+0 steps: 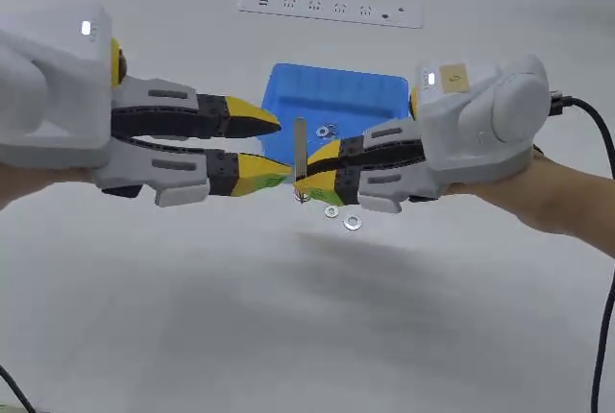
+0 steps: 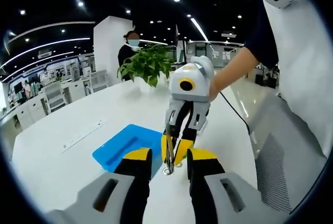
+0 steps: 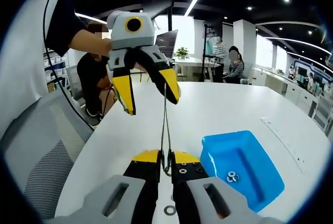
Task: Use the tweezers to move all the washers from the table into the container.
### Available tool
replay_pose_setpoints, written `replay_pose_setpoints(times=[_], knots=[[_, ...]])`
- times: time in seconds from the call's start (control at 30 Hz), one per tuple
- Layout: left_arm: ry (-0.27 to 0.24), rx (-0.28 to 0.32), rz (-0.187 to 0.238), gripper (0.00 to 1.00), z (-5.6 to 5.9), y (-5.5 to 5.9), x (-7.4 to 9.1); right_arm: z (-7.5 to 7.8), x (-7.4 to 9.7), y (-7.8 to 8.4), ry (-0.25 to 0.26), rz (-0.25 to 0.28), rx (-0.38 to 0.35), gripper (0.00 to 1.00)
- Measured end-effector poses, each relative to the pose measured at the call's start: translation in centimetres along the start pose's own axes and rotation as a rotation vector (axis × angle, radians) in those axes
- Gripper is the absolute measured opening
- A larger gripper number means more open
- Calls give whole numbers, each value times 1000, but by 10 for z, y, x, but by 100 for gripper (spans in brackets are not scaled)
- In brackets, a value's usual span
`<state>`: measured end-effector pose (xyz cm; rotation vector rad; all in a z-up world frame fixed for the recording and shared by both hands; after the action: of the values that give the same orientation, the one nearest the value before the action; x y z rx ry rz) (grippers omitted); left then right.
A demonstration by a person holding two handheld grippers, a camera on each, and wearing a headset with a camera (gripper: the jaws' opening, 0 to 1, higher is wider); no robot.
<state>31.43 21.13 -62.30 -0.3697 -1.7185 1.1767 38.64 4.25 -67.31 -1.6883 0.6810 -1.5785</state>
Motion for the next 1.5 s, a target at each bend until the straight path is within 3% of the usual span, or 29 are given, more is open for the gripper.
replay_pose_setpoints(times=[0.1,0.2,0.4,0.57,0.73,0.9,1.23,1.37,1.5], knots=[[-60,55,47,43,2,2,12,-1,6,-6,13,12,-10,8],[-74,134,89,62,3,7,19,0,12,-12,26,20,-12,8],[-89,150,84,68,11,17,29,7,26,-25,60,44,-11,8],[-44,183,144,71,21,15,34,15,35,-32,96,55,-22,8],[-81,206,125,75,22,27,35,31,40,-40,129,42,-8,8],[-91,225,99,81,22,35,38,52,40,-44,124,21,23,8],[-116,249,97,91,22,39,32,83,27,-26,191,-20,7,8],[-112,258,71,93,23,44,27,93,17,-15,191,-30,-14,8],[-117,309,46,97,21,51,26,100,7,-4,194,-48,-31,8]])
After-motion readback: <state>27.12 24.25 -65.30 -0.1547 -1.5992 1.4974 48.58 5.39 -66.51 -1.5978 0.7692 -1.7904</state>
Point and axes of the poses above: the centre of the closed fingertips' face, and the gripper's own axes: x roughly backward along the fingers, z roughly to its right, y roughly out of its underside, the point moved 10 cm from there along x, roughly backward along the fingers, and after that the axes turned 13 degrees about -z, right-handed, at the moved point
